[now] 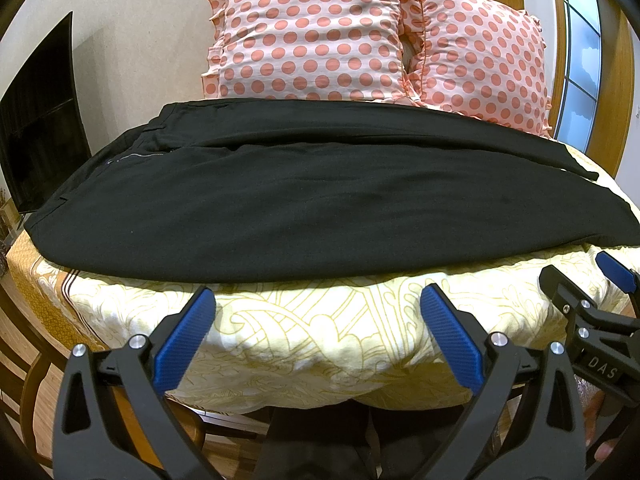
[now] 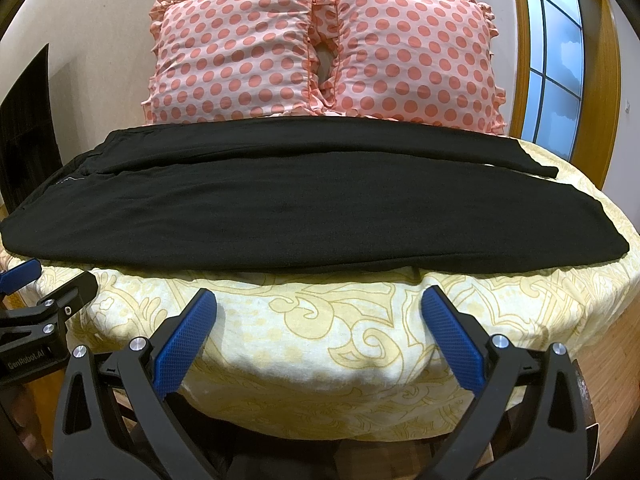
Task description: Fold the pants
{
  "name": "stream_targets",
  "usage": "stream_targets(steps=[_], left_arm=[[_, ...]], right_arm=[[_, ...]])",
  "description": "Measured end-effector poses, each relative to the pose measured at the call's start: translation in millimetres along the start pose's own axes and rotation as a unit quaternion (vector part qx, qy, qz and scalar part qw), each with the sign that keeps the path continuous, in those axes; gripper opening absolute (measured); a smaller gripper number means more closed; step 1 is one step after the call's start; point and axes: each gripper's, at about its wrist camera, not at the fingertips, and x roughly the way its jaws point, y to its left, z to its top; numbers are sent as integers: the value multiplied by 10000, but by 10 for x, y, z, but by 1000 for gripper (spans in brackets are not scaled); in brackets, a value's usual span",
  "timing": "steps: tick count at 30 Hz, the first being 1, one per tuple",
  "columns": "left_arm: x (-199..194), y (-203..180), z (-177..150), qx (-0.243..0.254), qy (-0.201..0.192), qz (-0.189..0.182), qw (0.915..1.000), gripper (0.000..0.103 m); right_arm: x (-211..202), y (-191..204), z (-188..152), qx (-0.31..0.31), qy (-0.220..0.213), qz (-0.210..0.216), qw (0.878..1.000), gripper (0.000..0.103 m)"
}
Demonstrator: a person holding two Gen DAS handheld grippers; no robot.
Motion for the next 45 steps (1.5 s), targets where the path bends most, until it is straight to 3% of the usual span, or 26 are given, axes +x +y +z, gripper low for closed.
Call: stream_targets(steps=[9,12,14,17,19,21,24,27,31,33,40,45], left_arm=[[-36,8,70,83,74,-62,9999,101],[-157,10,116,296,-105,-2,9995,101],[-256,-17,146,405,-289,22,9988,101],[-355,13,331,333,-440,-224,9982,101],[-312,74,534,145,-431,-378,9983,101],[-207,129,738,-20,-431,-303,9986,101],[-13,193,1049,-206,-490,63,9986,101],[99,239,1242,-300,-584,262,9975,101],[297,293,1394,-441,-535,131,9975,101],[437,309,1442,-456,-393,70,9982,101],[731,325,1483,-346,-208,302,9987,101],[885,359,1476,-308,-69,344,9989,101]], right_arm=[[34,-24,27,-123,124,136,9998,102],[-28,-118,113,-118,31,111,9999,102],[-181,-224,256,-80,-331,82,9994,102],[-303,-402,597,-117,-682,-179,9974,102],[-238,-541,860,-76,-747,-457,9961,102],[-105,-723,1139,53,-691,-720,9950,102],[251,-1055,1572,313,-549,-1232,9904,102],[785,-1448,1950,655,-140,-1685,9834,102],[1557,-2060,2288,1505,371,-2257,9618,102],[1859,-2299,2362,1813,581,-2473,9500,98],[2786,-2856,2444,2691,1263,-2775,9136,70],[3204,-3026,2515,2870,1553,-2970,8974,66]])
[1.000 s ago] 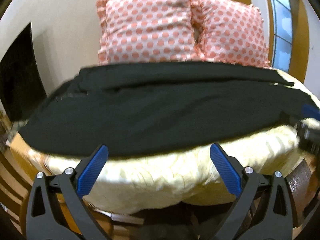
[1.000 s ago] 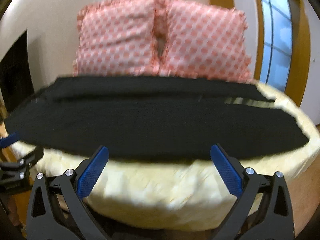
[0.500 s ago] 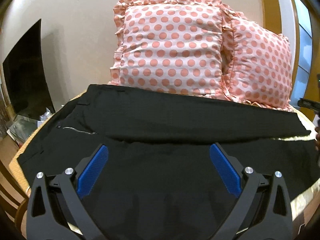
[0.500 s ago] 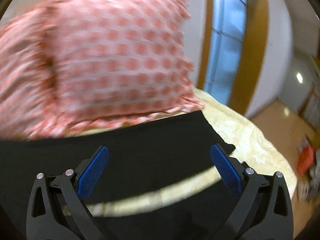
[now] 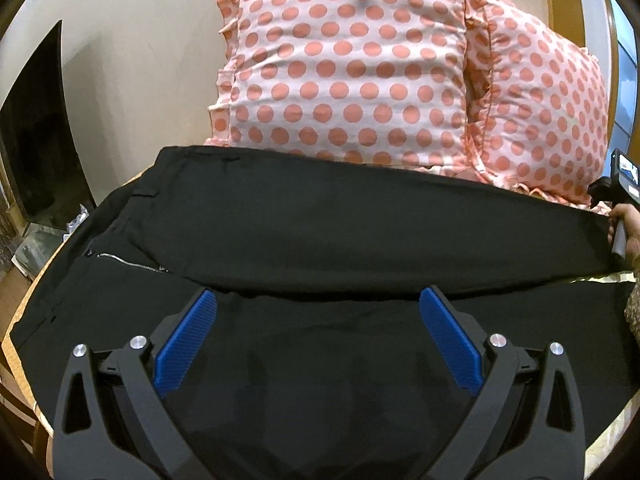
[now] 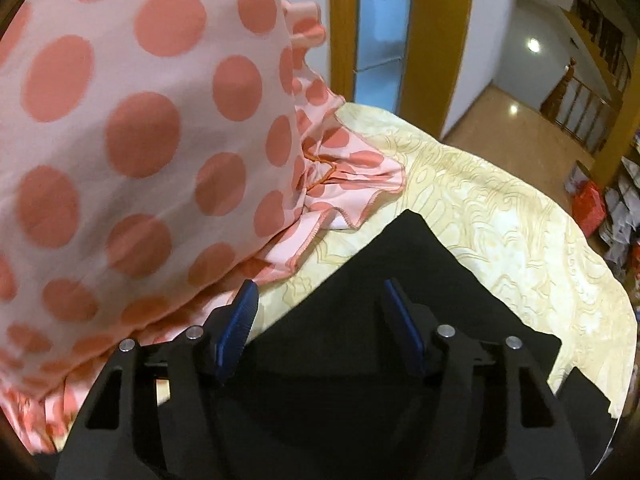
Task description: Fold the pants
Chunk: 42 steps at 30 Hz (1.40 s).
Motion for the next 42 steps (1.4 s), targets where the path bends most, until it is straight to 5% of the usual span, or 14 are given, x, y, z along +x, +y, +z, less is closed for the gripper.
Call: stream_targets(steps=[3,6,10,13,20,26,34,42], left_arm=[[71,18,-5,-26,81,-9,10000,101],[92,30,-15,-15,115,-74,9999,101],[87,44,-15,-12,111,-97,9999,101],[56,60,-20,-20,96,-68,9999,101],[-104,130,-58,-184,36,-134,9997,101],[-289,154,-106,-289,-96,-199,9993,101],[-482,177,-91,-276,-291,-230,9989,101],[-441,255,60,135,-450,203,9987,101]], right_arm=[[112,76,-9,-127,124,-316,9993,62],[147,55,-37,-144,135,-359,9992,42],[89,-117,-94,-80,43,82,9999,14],[-70,-335,-157,201,-74,560,9982,6],[-763,-805,-405,181,-928,1419,9854,4],[-1470,-1286,-971,12,-1464,1908,9707,3],[-1774,-1875,-2037,241,-1294,2205,9665,3],[-1583,-1980,-2147,463,-897,2326,9673,7]])
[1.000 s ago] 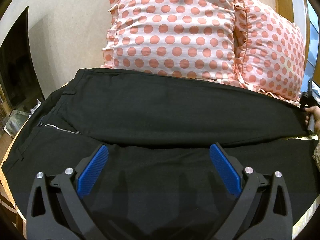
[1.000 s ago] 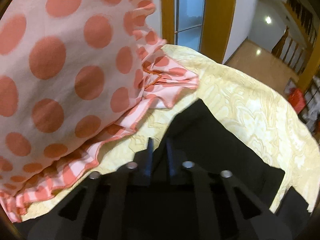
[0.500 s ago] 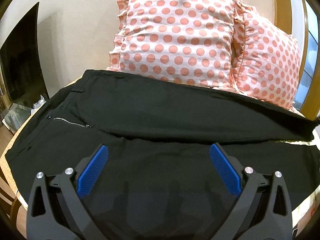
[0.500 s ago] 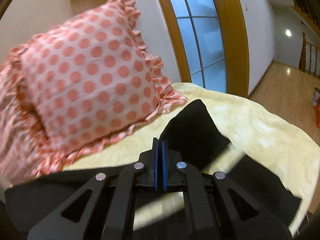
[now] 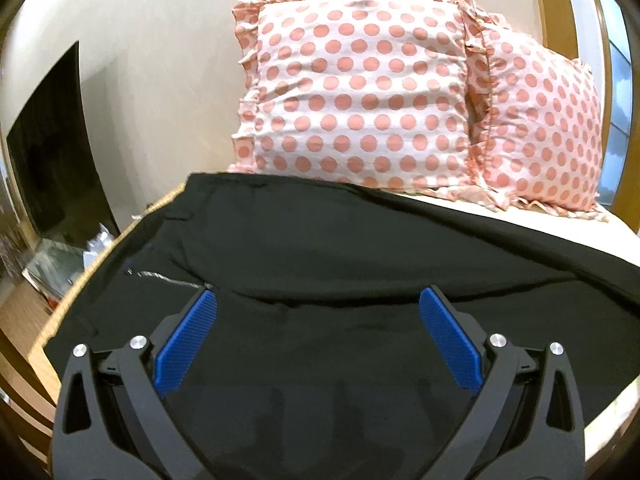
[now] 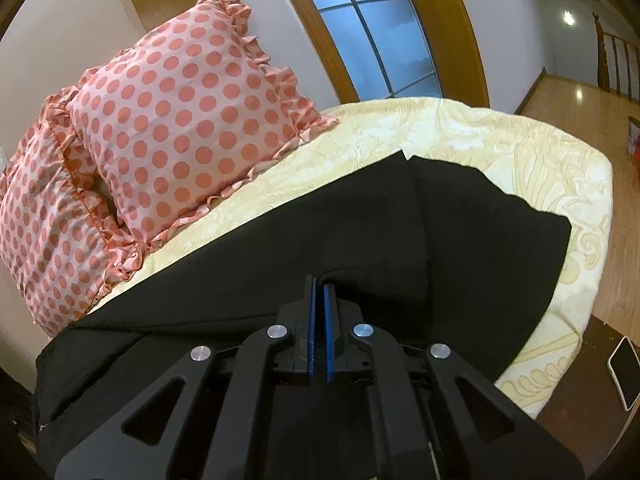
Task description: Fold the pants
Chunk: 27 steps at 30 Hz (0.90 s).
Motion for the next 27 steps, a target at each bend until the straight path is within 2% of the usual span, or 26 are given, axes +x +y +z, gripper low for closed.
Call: stream_targets(steps=[3,7,10,13,15,16,17,18,19,20,23,27], left_arm=[[14,85,37,22,-161,123,9998,101],[76,187,151,184,-352,193,9990,101],[176,262,305,256,-398,282,9985,101],[335,389,469,-4,-275,203,9994,101],[468,492,565,-274,-172,66,9995,101],[580,556,628,-420,-54,36,9991,101],[650,589,655,-476,24,11,9989,99],[759,624,707,-493,132,21,9987,96],[840,642,733,-437,192,129,9988,96],[909,651,767,-379,243,237,9987,96],[1134,700,878,-416,490,378,9972,96],[1545,714,1080,-765,945,217,9923,96]], right_arm=[[31,-119,-22,372,143,165,9991,8],[136,-304,-61,817,423,296,9953,22],[150,-395,-75,1050,433,514,9922,23],[139,-408,-70,1206,388,763,9890,33],[138,-424,-68,1412,341,1046,9839,33],[154,-435,-72,1556,305,1235,9796,32],[169,-436,-71,1592,271,1251,9789,32],[190,-427,-67,1558,256,1154,9807,26],[230,-426,-64,1536,274,1015,9825,12],[264,-460,-67,1660,329,1071,9797,3],[258,-531,-86,1812,287,1135,9765,3],[210,-508,-92,1777,177,1086,9779,3]])
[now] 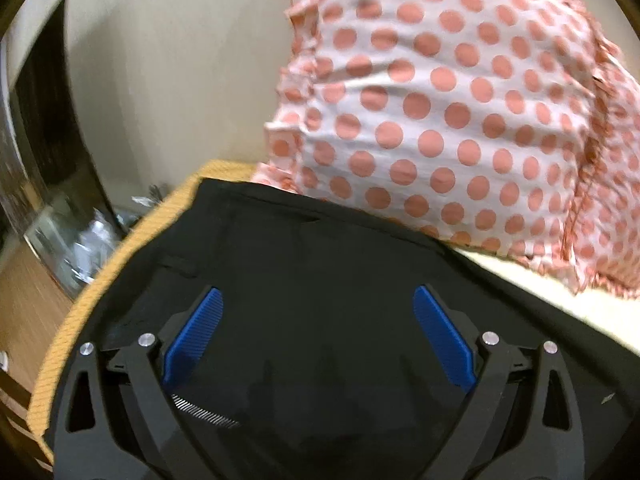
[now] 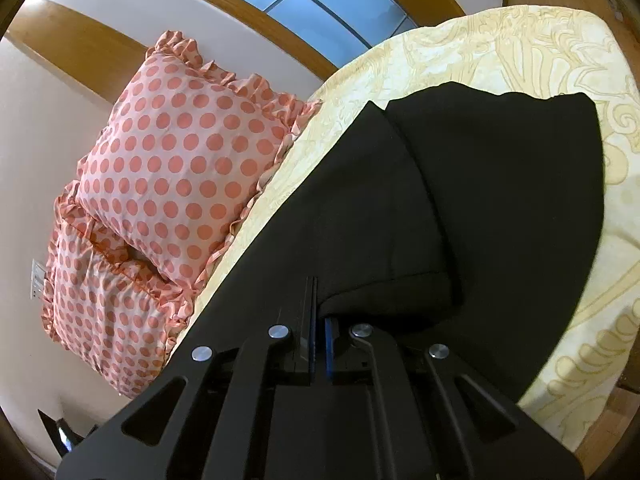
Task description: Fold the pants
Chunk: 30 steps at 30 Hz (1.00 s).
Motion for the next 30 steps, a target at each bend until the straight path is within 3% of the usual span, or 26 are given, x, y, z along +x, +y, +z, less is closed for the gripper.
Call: stream_targets(steps=[5,8,14,17,18,20,23,30], left_arm=[[525,-238,225,-38,403,-8,9992,96],[874,-295,279,-232,845,55,9961,93],[1224,-233,212,-690,1459,-54,9869,63],[1235,-124,169,-1038,1503,-292,9827,35],[1206,-84,154,-1145,1479,-398,9815,16],[1087,4,125,-1286,1379,-544,9806,13],[715,89,76,-1194,1031,-623,9855,10],[-555,319,-293,-890,206,-875,9920,10]], right_arm=[[-172,-22,87,-13,-448,-87,9990,3],[-230,-18,148,-96,-585,-183,9981,3],[-168,-12,170,-268,-537,-345,9976,3],[-144,-3,178,-310,-522,-356,9975,3],[-148,-2,181,-326,-520,-347,9975,3],[-162,8,199,-347,-532,-342,9974,3],[-194,32,241,-389,-545,-288,9973,3],[-363,83,431,-507,-759,-191,9956,3]])
